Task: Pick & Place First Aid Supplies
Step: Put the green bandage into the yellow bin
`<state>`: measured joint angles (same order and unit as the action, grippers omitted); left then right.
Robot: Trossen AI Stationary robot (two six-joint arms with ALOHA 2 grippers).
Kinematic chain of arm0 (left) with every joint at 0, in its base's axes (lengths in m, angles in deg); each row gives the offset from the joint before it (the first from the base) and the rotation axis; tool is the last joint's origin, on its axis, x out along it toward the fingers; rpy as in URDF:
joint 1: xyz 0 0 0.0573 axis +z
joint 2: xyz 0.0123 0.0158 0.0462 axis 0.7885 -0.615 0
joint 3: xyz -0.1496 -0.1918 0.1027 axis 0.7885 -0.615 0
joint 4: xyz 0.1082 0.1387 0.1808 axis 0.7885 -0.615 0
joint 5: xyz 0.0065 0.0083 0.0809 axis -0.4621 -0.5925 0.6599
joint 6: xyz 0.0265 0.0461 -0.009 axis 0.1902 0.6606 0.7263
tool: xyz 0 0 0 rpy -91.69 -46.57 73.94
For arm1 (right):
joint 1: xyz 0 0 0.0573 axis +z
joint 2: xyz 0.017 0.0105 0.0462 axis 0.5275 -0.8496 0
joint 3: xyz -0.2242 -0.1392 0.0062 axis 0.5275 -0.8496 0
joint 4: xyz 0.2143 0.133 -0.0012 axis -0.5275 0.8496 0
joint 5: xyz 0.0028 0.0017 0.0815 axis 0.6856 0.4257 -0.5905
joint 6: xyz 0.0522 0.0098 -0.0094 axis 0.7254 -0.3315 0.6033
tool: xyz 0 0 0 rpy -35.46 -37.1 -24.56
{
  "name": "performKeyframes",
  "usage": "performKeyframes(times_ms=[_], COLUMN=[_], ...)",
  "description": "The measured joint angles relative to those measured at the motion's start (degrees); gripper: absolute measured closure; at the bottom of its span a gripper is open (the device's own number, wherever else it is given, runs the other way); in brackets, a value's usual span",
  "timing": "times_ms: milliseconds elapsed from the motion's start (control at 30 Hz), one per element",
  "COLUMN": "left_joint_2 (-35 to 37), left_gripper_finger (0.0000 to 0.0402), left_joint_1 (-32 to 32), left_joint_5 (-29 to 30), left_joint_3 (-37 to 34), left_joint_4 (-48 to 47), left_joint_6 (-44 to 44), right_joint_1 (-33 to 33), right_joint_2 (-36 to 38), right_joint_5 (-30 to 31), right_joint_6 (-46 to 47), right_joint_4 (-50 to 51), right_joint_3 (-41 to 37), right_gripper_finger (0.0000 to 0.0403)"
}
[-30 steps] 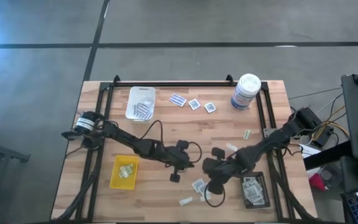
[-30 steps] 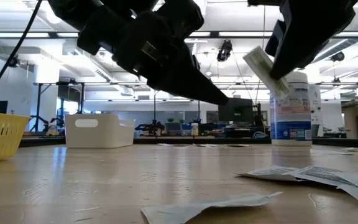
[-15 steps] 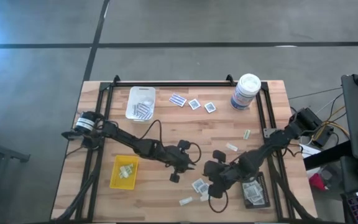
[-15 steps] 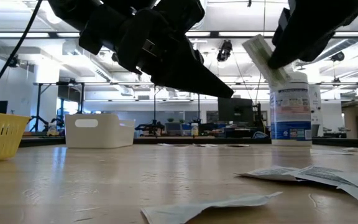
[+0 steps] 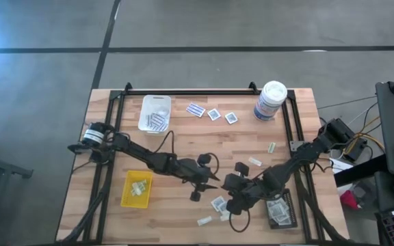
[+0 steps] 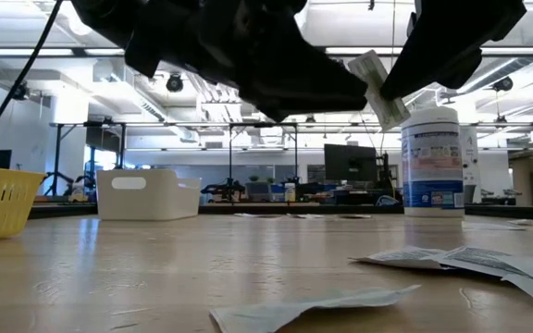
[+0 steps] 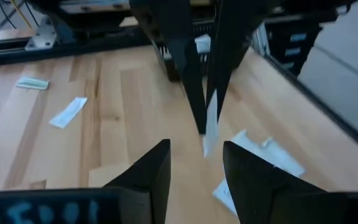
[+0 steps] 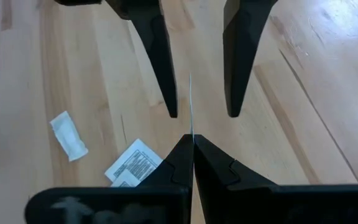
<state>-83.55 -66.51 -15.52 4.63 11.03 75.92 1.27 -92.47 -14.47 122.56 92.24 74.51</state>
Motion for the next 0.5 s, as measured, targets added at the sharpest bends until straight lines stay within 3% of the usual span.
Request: performKeyframes(times_ms=[333,500], left_joint_2=[0.00,0.00], left_gripper_finger=[0.0264,0.0297], left_joint_1=[0.00,0.00], left_joint_5=[-0.96,-1.00], left_joint_3=[0.00,0.00], left_joint_4=[3.47,3.76], left_joint_6=[-2.15,-2.19], right_joint_1=[0.00,0.00], right_joint_2=[0.00,0.00], right_joint_5=[3.02,3.04], right_joint_6=[-0.04,-0.04], right_joint_4=[-0.13,-0.13], right_joint_3=[-0.02,-0.13], right_gripper_finger=[0.0394,0.0394])
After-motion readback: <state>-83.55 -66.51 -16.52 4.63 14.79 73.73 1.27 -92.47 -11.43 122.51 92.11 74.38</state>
